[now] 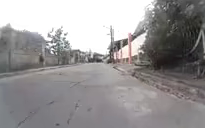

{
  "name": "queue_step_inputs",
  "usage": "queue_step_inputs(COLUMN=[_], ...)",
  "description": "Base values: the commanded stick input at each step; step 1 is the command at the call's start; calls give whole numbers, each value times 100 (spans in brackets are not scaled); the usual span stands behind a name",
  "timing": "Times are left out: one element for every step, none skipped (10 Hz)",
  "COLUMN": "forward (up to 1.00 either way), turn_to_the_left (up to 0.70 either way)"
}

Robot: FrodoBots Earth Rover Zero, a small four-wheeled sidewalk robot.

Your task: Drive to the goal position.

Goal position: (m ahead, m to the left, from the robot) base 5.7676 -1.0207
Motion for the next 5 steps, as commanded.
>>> queue_step_inputs(forward=[68,68,68,68,68], turn_to_the_left=[0,0,0,0,0])
